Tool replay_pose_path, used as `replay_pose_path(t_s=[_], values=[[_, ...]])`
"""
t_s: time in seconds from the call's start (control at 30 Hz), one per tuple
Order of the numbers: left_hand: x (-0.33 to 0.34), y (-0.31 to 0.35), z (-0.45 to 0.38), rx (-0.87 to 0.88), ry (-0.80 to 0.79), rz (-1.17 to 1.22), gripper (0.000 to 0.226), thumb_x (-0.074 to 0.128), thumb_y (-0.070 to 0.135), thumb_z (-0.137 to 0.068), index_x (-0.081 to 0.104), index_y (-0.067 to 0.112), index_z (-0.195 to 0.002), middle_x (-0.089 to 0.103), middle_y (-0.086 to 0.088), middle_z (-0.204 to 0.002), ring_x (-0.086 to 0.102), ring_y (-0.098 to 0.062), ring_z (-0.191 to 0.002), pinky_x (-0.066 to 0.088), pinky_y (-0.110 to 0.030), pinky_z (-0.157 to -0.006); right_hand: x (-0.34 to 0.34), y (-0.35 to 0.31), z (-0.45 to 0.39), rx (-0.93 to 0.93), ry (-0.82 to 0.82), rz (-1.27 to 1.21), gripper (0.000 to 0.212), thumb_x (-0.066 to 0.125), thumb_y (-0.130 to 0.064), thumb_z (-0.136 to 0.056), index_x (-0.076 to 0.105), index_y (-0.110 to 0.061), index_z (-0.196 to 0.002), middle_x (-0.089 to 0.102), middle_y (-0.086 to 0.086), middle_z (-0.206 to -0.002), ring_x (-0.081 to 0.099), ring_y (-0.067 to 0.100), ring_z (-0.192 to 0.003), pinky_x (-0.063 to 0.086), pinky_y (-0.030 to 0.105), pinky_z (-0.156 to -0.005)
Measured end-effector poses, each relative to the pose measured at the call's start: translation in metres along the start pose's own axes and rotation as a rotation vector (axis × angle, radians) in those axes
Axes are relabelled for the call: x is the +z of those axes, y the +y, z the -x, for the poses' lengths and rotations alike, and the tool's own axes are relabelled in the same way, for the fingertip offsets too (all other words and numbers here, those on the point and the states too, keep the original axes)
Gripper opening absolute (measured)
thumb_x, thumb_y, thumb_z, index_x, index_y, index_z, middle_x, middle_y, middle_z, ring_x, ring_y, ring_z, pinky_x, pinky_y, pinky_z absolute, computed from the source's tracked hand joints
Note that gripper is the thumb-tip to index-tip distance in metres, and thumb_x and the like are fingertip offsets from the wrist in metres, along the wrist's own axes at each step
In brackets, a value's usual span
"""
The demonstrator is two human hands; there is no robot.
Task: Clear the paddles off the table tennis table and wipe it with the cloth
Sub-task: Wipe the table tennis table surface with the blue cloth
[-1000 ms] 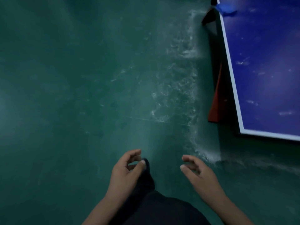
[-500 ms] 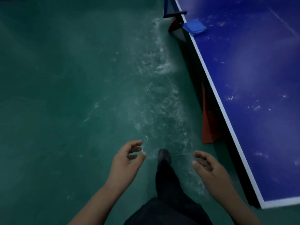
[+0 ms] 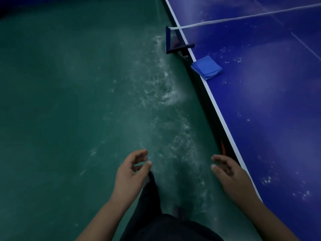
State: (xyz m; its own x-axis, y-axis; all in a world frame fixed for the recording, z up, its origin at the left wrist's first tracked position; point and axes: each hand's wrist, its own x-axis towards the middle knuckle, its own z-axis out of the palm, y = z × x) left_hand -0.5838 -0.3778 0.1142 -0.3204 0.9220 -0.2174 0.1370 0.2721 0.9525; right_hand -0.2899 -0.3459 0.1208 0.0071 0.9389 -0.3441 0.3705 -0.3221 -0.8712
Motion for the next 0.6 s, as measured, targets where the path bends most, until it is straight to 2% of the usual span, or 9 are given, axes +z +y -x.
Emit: replay_pose_path(t_s=[0.13,0.23,0.4,0.5,0.6], values=[[0.006,0.005,-0.109,0.01,-0.085,-0.006,0.03,0.073,0.008,-0.089,0.069,0.029,-0.11,0.071,0.016,-0.109,0.067,-0.006,-0.106,0.054,-0.028,-0.092,0.032,-0.03,-0.082,0.039,0.039,-0.023,0.024,0.069,-0.022,-0.093,0.064,-0.039,-0.109,0.067,-0.019,-0.108,0.06,-0.018,-0.093,0.043,-0.001,-0.067],[0.01,0.017,-0.187,0.021,-0.152,-0.024,0.029,0.072,0.01,-0.09,0.069,0.031,-0.108,0.071,0.018,-0.108,0.067,-0.005,-0.106,0.053,-0.032,-0.093,0.052,-0.054,-0.137,0.084,0.09,-0.057,0.024,0.069,-0.019,-0.093,0.065,-0.035,-0.11,0.068,-0.017,-0.108,0.061,-0.015,-0.093,0.044,0.0,-0.069],[0.026,0.044,-0.308,0.04,-0.299,-0.085,0.031,0.072,0.012,-0.09,0.069,0.039,-0.104,0.071,0.02,-0.107,0.066,-0.004,-0.105,0.053,-0.036,-0.097,0.069,-0.097,-0.217,0.118,0.162,-0.076,0.024,0.071,-0.027,-0.091,0.065,-0.044,-0.107,0.068,-0.028,-0.104,0.064,-0.01,-0.096,0.049,0.009,-0.072],[0.051,0.061,-0.37,0.087,-0.368,-0.162,0.028,0.073,0.016,-0.09,0.068,0.039,-0.105,0.07,0.025,-0.106,0.066,0.0,-0.104,0.052,-0.034,-0.098,0.066,-0.111,-0.26,0.139,0.209,-0.089,0.024,0.07,-0.03,-0.092,0.065,-0.044,-0.11,0.066,-0.031,-0.105,0.064,-0.009,-0.098,0.049,0.013,-0.077],[0.086,0.071,-0.424,0.118,-0.415,-0.168,0.025,0.073,0.025,-0.088,0.067,0.041,-0.105,0.071,0.023,-0.107,0.065,0.0,-0.104,0.05,-0.029,-0.096,0.059,-0.12,-0.308,0.166,0.238,-0.11,0.024,0.07,-0.033,-0.092,0.063,-0.046,-0.111,0.067,-0.029,-0.107,0.063,-0.01,-0.099,0.05,0.009,-0.074]])
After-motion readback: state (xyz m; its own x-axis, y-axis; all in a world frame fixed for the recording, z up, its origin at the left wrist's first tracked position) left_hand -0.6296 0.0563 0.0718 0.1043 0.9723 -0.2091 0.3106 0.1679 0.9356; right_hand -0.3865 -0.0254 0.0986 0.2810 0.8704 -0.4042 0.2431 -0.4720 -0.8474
